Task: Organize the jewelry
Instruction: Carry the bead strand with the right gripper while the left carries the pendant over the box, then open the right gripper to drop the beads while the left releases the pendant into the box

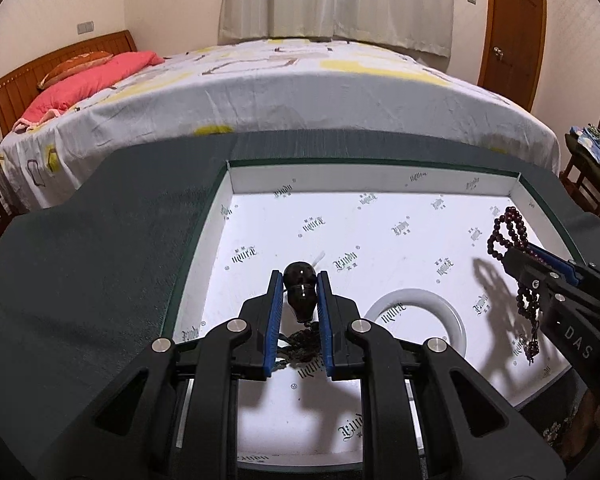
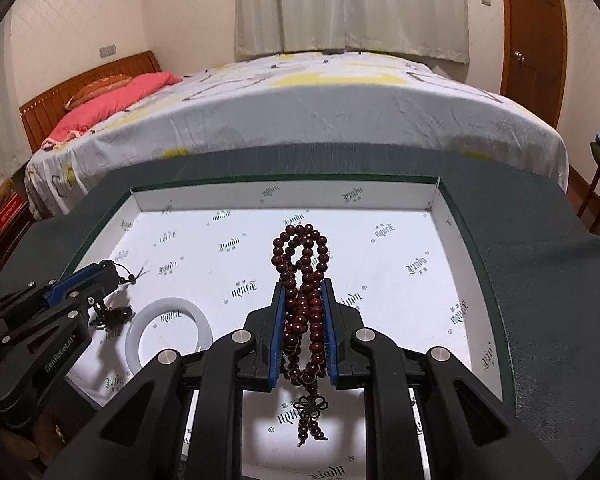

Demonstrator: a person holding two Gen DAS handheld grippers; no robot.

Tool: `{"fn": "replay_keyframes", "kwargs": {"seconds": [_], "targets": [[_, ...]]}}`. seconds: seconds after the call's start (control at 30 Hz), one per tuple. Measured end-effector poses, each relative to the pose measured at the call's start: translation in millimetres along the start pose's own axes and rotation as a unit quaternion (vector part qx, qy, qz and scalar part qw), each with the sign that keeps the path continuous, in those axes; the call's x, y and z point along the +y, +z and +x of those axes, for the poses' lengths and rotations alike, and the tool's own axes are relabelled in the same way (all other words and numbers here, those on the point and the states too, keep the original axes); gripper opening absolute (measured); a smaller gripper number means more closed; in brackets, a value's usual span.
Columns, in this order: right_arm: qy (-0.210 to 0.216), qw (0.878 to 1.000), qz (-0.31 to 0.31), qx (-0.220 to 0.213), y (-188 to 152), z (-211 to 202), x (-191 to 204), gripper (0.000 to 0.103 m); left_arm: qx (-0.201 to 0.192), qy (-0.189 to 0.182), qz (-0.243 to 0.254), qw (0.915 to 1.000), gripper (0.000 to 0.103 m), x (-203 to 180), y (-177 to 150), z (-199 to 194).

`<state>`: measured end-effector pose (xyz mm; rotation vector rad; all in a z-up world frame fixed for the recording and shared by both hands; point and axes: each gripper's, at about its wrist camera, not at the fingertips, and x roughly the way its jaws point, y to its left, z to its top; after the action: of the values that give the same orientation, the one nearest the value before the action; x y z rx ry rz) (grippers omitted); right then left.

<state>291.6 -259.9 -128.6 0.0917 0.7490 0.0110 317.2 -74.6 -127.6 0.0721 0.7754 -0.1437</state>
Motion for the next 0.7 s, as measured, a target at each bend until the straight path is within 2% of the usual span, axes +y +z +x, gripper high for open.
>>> {"fn": "replay_keyframes", "kwargs": {"seconds": [0.23,0.57,0.63,0.7], "targets": [[-0.004,1.000,-0.002,0.028,-2,9,-1,0.018,0.032,-0.005,-0.001,0.9995,0.017,1,-1,11],[-0.008,0.999,0.008,0.037,-3,11,-4,0.020,0.044,-0.005,0.003,0.9990,0.017,-1,-1,16],[-0.007,0.999,0.012,0.039,-3,12,-6,0.023,0.046,-0.005,0.003,0.9989,0.018,-1,-1,17],[-0.006,0.999,0.013,0.038,-3,11,-6,0.036,0.047,-0.005,0.003,0.9989,0.020,-2,-1,17]]}}
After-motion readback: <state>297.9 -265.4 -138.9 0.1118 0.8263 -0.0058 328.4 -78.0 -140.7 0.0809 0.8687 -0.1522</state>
